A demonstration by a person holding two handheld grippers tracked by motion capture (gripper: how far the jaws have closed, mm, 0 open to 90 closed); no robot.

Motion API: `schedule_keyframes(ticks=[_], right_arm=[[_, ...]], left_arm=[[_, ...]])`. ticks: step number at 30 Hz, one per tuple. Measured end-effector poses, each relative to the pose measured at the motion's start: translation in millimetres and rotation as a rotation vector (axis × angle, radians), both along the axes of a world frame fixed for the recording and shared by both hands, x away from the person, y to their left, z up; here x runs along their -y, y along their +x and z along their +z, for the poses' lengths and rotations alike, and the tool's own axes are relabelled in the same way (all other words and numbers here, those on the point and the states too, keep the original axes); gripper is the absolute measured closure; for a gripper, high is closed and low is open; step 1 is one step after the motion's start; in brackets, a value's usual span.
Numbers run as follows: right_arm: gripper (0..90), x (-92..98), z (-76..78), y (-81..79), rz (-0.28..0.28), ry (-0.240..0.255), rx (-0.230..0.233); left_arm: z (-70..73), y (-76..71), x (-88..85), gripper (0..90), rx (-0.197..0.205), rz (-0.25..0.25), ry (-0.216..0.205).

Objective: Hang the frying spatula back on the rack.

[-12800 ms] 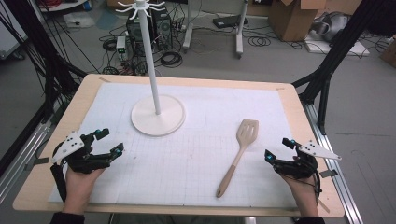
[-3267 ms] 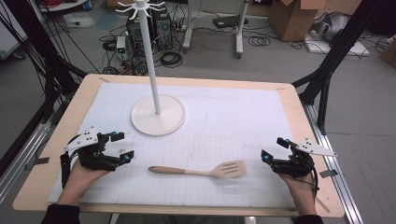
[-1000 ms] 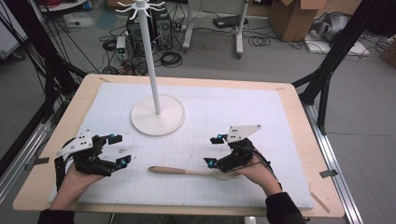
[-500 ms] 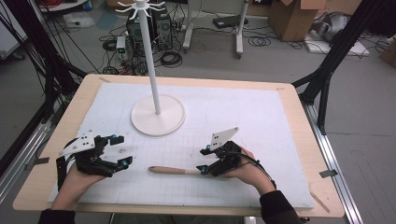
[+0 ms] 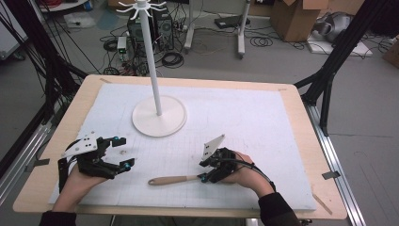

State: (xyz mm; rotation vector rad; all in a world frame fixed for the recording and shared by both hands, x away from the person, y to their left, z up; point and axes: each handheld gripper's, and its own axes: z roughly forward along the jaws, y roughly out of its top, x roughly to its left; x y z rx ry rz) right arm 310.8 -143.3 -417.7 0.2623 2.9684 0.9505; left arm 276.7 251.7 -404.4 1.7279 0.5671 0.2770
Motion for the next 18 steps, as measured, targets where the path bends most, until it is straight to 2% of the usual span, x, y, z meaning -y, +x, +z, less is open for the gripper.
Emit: schedule_keyframes(ticks=[5,9,13,18], right_arm=[[51.3,-1.6,-1.5,-3.7,0.040,-0.018,-0.007],[54.2,-7.0,-5.1,-7.5,0.067,-0.064,0.025],[59.2,-9.9,-3.5,-7.6,0.079,-0.076,0.027],[62.8,-16.6,-0.2,-8.7,0.089,-0.133,0.011]], left_arm=[[-0.4,0.1,0.2,13.8,-0.005,0.000,-0.002],[-1.0,0.2,1.1,13.8,-0.006,-0.002,0.004],[-0.6,0.0,1.8,13.9,-0.006,-0.002,0.003],[-1.4,0.5,2.2,14.2,-0.010,-0.004,0.008]])
